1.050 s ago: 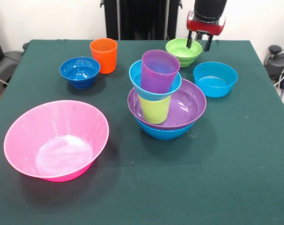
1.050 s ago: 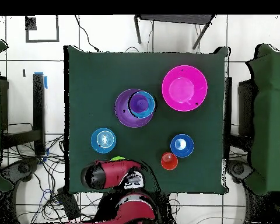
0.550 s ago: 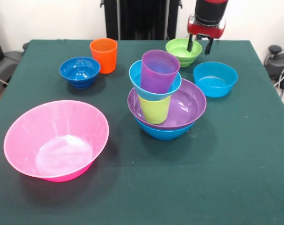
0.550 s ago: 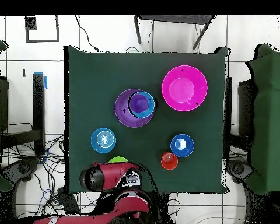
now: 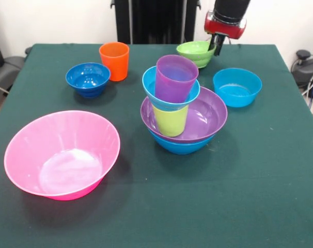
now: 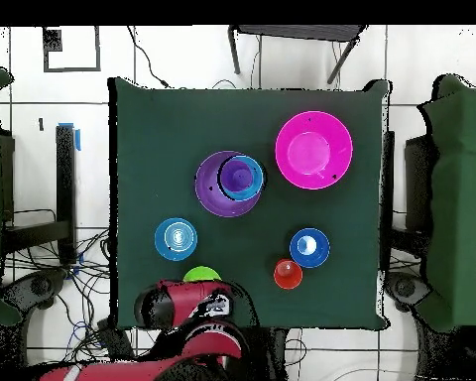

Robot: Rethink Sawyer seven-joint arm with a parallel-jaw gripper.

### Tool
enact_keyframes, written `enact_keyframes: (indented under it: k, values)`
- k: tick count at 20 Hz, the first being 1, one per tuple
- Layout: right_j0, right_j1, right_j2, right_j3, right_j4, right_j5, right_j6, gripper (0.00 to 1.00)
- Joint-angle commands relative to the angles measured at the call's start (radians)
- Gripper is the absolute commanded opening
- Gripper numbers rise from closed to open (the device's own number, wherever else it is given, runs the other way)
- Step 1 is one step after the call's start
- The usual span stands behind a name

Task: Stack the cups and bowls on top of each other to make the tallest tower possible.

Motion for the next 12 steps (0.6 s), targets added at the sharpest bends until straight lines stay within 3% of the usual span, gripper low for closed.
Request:
enact_keyframes:
  k: [1, 6, 12]
  values:
    - [-0.049, 0.003, 0.072, -0.129, 0.063, 0.101, 0.113, 0.0]
    - [-0.137, -0.024, 0.157, -0.199, 0.054, 0.248, 0.018, 0.0]
    - [-0.142, -0.06, 0.159, -0.263, 0.053, 0.379, 0.025, 0.0]
